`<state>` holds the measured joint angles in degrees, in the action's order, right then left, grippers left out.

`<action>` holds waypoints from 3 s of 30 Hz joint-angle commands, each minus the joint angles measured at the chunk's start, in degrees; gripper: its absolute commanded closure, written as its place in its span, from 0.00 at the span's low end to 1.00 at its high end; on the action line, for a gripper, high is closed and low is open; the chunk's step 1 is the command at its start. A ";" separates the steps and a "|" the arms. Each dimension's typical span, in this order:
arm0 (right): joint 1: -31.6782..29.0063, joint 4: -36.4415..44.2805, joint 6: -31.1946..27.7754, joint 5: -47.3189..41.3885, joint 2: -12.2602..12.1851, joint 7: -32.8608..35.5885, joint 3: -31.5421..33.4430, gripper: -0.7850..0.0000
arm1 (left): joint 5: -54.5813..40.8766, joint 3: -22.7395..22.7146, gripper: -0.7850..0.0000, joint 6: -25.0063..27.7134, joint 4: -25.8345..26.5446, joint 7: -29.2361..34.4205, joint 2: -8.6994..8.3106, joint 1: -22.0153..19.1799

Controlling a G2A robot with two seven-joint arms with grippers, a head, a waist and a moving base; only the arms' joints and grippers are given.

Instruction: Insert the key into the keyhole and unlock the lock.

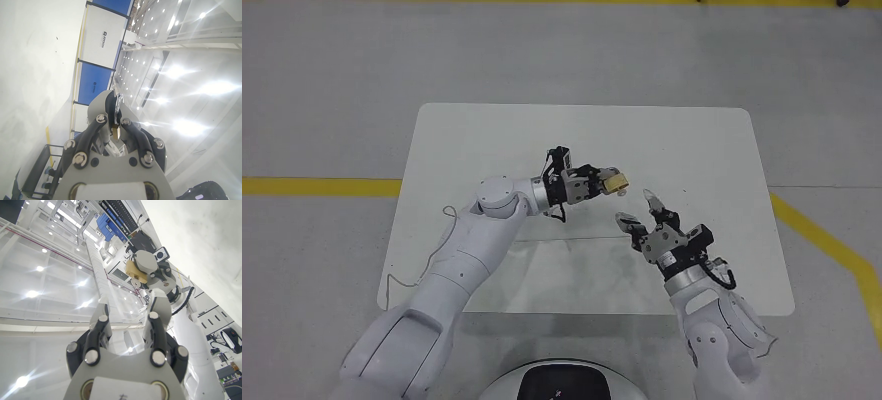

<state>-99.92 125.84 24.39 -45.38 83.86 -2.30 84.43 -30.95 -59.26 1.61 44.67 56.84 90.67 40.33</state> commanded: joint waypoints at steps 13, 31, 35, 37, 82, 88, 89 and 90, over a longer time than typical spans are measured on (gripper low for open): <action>1.90 -1.10 1.64 2.99 -0.43 -2.92 -3.15 0.71 | 1.89 0.46 1.00 -0.85 1.39 1.07 -0.52 0.59; 3.45 -2.89 1.70 6.87 -0.88 -6.43 -4.93 0.96 | 1.44 0.97 1.00 -0.68 1.80 1.06 -0.65 1.36; 3.58 -2.87 1.86 7.02 -0.98 -6.66 -5.04 0.98 | 1.18 1.07 1.00 -0.94 1.55 1.32 -0.65 1.24; 3.75 -2.90 2.01 7.01 -1.00 -6.82 -5.22 1.00 | 1.13 1.08 1.00 -1.01 1.52 1.39 -0.66 1.20; 4.47 -4.50 -0.23 -32.05 0.05 -19.04 -0.09 1.00 | 1.13 1.08 1.00 -1.01 1.52 1.39 -0.66 1.20; 4.49 -5.62 1.98 -41.81 -0.02 -19.83 1.04 1.00 | 1.13 1.08 1.00 -1.01 1.52 1.39 -0.66 1.20; 4.64 -5.79 2.23 -43.38 -0.06 -20.08 1.56 1.00 | 1.13 1.08 1.00 -1.01 1.52 1.39 -0.66 1.20; 4.75 -5.97 2.54 -44.87 -0.10 -20.27 1.88 1.00 | 1.13 1.08 1.00 -1.01 1.52 1.39 -0.66 1.20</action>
<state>-95.29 120.04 26.65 -88.38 83.79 -22.38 85.92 -29.83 -58.18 0.60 46.19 58.23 90.01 41.53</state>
